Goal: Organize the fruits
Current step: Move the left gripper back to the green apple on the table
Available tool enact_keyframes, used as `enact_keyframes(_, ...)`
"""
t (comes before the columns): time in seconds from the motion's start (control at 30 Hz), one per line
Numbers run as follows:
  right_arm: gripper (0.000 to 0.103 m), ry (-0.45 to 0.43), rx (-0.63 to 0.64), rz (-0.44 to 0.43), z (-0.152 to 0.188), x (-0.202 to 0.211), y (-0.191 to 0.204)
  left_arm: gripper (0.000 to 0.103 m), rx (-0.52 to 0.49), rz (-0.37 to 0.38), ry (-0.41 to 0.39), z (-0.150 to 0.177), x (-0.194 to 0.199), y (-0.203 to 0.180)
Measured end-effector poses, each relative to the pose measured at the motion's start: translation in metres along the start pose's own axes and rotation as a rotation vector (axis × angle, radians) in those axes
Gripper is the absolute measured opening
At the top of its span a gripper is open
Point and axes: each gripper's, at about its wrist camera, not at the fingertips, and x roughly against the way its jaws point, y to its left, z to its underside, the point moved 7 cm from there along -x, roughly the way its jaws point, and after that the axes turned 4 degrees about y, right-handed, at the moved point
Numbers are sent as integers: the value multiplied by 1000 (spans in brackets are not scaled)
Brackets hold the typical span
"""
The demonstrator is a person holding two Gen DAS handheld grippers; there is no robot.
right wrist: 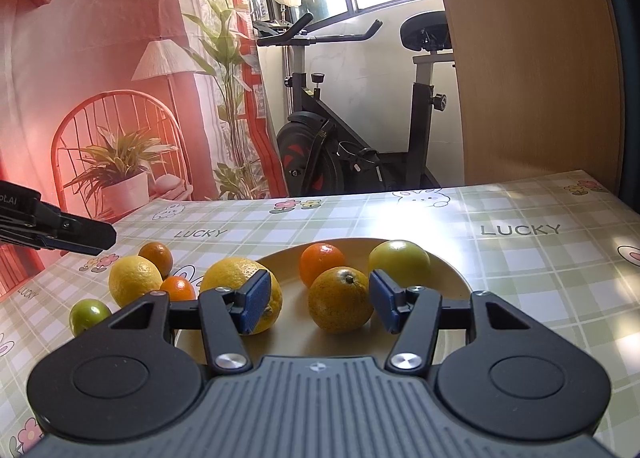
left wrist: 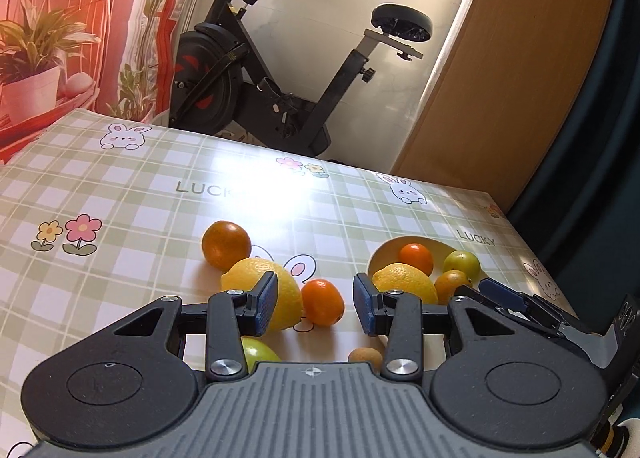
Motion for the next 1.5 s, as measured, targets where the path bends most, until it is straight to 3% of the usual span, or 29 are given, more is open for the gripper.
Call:
enact_keyframes(0.33,58,41,14,-39,1,5,20,44,63,-22,-1,5,13,36)
enact_keyframes(0.6,58,87,85,-170,-8,-2,76,44,67,-22,1,11,21,59)
enact_keyframes(0.83,58,204,152,-244,5,-22,124,44,56,-24,14,24,20,69)
enact_keyframes(1.07,59,299,190,-277,15,-37,157,45,65,-18,51,33,18,84)
enact_keyframes(1.23,60,333,211,-282,21,-42,168,55,122,-24,24,32,23,95)
enact_keyframes(1.5,60,364,238,-261,28,-48,172,55,67,-65,15,34,23,85)
